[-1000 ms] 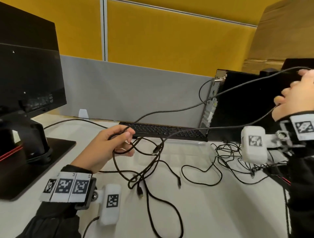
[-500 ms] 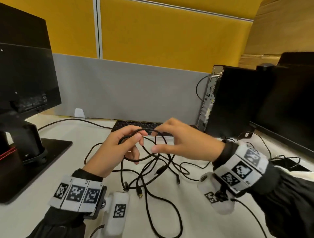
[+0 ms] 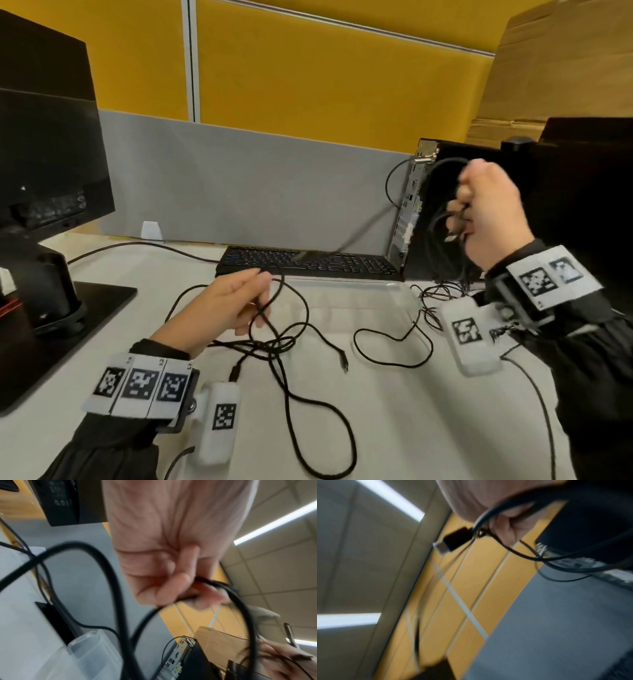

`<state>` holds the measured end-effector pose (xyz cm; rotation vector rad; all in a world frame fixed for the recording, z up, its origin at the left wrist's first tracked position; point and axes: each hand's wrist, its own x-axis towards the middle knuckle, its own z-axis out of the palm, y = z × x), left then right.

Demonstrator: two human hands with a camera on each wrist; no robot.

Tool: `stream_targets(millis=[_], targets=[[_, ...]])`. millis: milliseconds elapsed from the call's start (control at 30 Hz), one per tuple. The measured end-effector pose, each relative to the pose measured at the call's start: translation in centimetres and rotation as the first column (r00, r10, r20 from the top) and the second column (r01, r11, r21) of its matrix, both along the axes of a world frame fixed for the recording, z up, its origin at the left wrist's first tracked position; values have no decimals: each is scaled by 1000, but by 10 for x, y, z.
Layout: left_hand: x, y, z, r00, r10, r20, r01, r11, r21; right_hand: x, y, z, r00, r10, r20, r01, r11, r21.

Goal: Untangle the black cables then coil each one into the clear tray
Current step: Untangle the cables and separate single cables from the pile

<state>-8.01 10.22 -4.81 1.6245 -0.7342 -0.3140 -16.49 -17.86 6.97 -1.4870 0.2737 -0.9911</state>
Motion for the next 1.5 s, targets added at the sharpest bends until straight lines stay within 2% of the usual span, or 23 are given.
stream_targets(millis=[67, 133, 233, 300, 333, 367, 400, 433, 467, 500, 533, 600, 667, 733, 800, 900, 967, 1067, 1133, 1233, 1333, 1400, 1500], targets=[[4, 2, -1, 995, 85, -52, -88, 995, -55, -9, -28, 9, 995, -69, 75, 54, 982, 182], [8, 2, 0, 985, 157, -74, -164, 982, -90, -18, -58, 8, 980, -163, 116, 143, 975, 168], [13, 0, -4, 974, 200, -110, -211, 971, -108, -26, -101, -14, 924, -372, 88, 381, 918, -113], [13, -1, -4, 964, 213, -157, -232, 966, -116, -28, -131, -36, 862, -490, -133, 400, 817, -416], [13, -1, -3, 960, 219, -175, -241, 963, -119, -29, -146, -49, 778, -543, -316, 299, 762, -575], [12, -1, -2, 956, 224, -188, -249, 961, -123, -31, -159, -60, 612, -622, -488, 126, 686, -717], [12, -1, -1, 953, 229, -197, -257, 958, -127, -34, -166, -70, 402, -713, -574, -81, 596, -798], [12, 0, 0, 951, 232, -202, -261, 956, -131, -37, -164, -76, 201, -805, -559, -248, 510, -824], [12, 0, 0, 951, 233, -205, -263, 955, -135, -38, -156, -78, 74, -866, -494, -360, 439, -823], [13, 1, 0, 951, 234, -204, -264, 955, -138, -38, -145, -78, 4, -888, -460, -422, 416, -806], [13, 1, 0, 951, 237, -198, -266, 954, -137, -37, -132, -76, -17, -895, -446, -437, 408, -802], [12, -1, 0, 952, 241, -187, -269, 953, -140, -34, -98, -68, 77, -893, -443, -449, 366, -815], [10, -1, 0, 955, 236, -181, -264, 953, -146, -28, -59, -62, 281, -811, -514, -474, 348, -809], [11, -2, 0, 957, 229, -179, -256, 955, -149, -17, -18, -61, 453, -616, -645, -549, 377, -746], [12, -1, 2, 958, 227, -178, -255, 953, -160, -1, 17, -71, 445, -413, -794, -687, 411, -599], [12, 2, 5, 957, 223, -187, -257, 949, -185, 27, 56, -93, 276, -270, -922, -859, 361, -363], [12, 3, 4, 963, 215, -160, -241, 957, -164, 43, 72, -103, 208, -238, -949, -904, 323, -279], [10, 4, 3, 973, 206, -102, -216, 971, -102, 64, 81, -112, 184, -91, -979, -891, 405, -205], [7, 3, 5, 976, 185, -111, -196, 976, -100, 74, 84, -118, 214, 36, -976, -847, 504, -167], [1, 1, 8, 978, 134, -158, -154, 980, -127, 79, 92, -131, 318, 175, -932, -760, 634, -140], [4, 4, 8, 969, 134, -207, -163, 978, -133, 73, 97, -132, 441, 316, -840, -716, 688, -116], [12, 6, 5, 936, 301, -183, -326, 937, -128, 64, 96, -119, 546, 431, -718, -685, 723, -87], [23, 13, 0, 809, 562, -173, -582, 808, -96, 45, 90, -87, 648, 571, -504, -679, 732, -43]])
